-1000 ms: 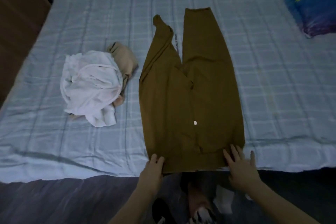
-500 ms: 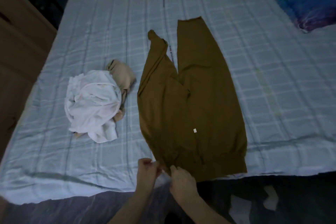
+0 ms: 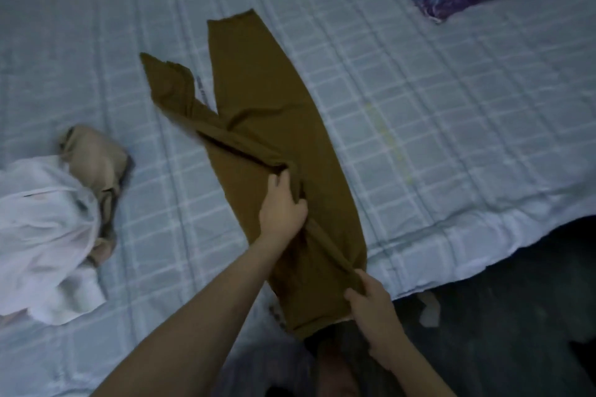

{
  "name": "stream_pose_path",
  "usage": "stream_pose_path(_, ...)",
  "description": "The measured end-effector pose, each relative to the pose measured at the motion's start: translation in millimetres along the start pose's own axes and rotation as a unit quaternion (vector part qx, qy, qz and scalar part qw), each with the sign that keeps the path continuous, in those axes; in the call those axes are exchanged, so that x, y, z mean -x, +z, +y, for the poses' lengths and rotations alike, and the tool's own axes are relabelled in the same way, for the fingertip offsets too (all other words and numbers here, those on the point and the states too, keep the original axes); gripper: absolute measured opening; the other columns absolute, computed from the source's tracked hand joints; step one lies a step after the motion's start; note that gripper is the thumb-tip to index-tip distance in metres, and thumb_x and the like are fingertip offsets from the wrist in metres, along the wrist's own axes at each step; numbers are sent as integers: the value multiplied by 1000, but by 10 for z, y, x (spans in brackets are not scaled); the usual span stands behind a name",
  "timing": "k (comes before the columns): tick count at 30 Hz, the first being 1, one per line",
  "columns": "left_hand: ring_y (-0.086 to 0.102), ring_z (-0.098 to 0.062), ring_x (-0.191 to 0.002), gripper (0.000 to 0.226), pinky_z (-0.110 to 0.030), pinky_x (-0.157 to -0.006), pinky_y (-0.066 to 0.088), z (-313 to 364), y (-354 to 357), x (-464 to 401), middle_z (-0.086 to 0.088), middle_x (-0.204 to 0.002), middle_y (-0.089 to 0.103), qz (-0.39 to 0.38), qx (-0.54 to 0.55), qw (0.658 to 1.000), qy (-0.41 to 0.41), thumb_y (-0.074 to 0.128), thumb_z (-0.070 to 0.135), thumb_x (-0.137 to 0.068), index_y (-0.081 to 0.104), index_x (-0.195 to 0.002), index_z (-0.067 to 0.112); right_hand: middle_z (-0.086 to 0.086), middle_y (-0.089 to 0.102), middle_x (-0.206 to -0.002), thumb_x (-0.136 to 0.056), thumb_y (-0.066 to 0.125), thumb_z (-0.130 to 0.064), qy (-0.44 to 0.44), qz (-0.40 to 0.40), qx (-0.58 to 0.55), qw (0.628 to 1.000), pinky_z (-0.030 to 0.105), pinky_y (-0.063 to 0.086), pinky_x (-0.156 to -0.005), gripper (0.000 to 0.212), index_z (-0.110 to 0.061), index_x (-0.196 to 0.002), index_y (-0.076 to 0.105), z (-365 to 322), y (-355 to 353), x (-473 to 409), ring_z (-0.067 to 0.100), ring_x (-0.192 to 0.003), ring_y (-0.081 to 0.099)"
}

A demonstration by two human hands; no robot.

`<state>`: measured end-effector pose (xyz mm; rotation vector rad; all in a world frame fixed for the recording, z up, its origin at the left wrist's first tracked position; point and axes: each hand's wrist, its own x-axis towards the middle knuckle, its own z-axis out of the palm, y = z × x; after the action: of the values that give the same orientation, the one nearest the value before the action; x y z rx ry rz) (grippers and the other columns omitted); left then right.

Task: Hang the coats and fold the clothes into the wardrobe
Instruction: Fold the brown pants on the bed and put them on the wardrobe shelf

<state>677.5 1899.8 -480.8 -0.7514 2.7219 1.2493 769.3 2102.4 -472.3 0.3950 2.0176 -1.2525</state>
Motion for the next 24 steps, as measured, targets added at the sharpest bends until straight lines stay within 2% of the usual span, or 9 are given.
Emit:
stream_pose_path(3, 40, -27, -121, 59, -43, -99, 40, 73, 412, -104, -4, -134, 35, -116, -222, 967, 47, 46, 53, -92, 38, -142, 24, 7, 57, -104, -79, 65, -9, -48, 75, 199, 976, 44, 50, -83, 36, -18, -111, 51, 193, -210, -142, 30, -96, 58)
stream_pose_path(6, 38, -26, -119, 59, -42, -99, 38, -56, 572, -132, -3, -135, 35, -151, -249, 953, 77, 34, 57, -96, 35, -144, 23, 15, 52, -111, -59, 76, -9, -119, 98, 412, 898, 44, 52, -72, 68, -16, -122, 51, 213, -261, -254, 36, -92, 57)
stream_pose_path(9, 42, -17, -113, 47, -36, -98, 41, -248, 377, -191, 1, -129, 42, -166, -138, 967, 140, 35, 42, -102, 42, -143, 20, 10, 39, -137, -75, 64, -14, -179, -109, 532, 820, 46, 44, -93, 68, -25, -137, 38, -16, -217, -361, 36, -123, 45)
stream_pose_path(11, 44, -11, -111, 42, -30, -98, 41, -400, 121, -271, 4, -125, 47, -134, -85, 972, 173, 35, 36, -102, 50, -138, 20, 5, 32, -142, -85, 51, -20, -103, -209, 572, 787, 41, 35, -102, 61, -26, -141, 31, -197, -205, -469, 29, -132, 31)
stream_pose_path(12, 45, -10, -110, 39, -27, -97, 40, -495, -24, -332, 5, -124, 48, -91, -83, 977, 177, 36, 34, -101, 55, -133, 20, 5, 37, -135, -87, 48, -23, -75, -232, 575, 781, 39, 37, -98, 50, -25, -135, 36, -318, -188, -537, 26, -128, 36)
stream_pose_path(14, 43, -9, -109, 33, -25, -96, 37, -715, -331, -481, 5, -119, 49, -3, -72, 989, 130, 40, 30, -99, 59, -123, 19, 3, 49, -107, -91, 44, -28, -70, -239, 573, 781, 35, 42, -83, 13, -23, -102, 47, -670, -131, -653, 21, -110, 52)
stream_pose_path(17, 46, -18, -107, 22, -34, -95, 42, -1067, -736, -805, 4, -109, 46, 82, -32, 996, 18, 43, 19, -99, 61, -112, 17, -5, 48, -82, -96, 43, -29, -97, -224, 595, 766, 29, 39, -64, 19, -24, -78, 41, -1258, 69, -915, 13, -75, 53)
stream_pose_path(20, 53, -28, -106, 21, -43, -98, 44, -1400, -1075, -1236, -3, -111, 48, 123, -27, 988, -88, 46, 14, -99, 63, -111, 13, -5, 49, -84, -97, 43, -28, -218, -162, 548, 791, 25, 40, -59, 9, -22, -102, 48, -1851, 454, -1227, 11, -72, 50)
stream_pose_path(24, 59, -36, -100, 23, -38, -80, 50, -1684, -1520, -1850, -19, -110, 60, 145, 48, 961, -232, 51, 10, -92, 59, -113, 2, -2, 55, -118, -96, 46, -23, -354, -125, 485, 790, 28, 49, -84, 35, -21, -131, 46, -2433, 997, -1642, 13, -100, 52)
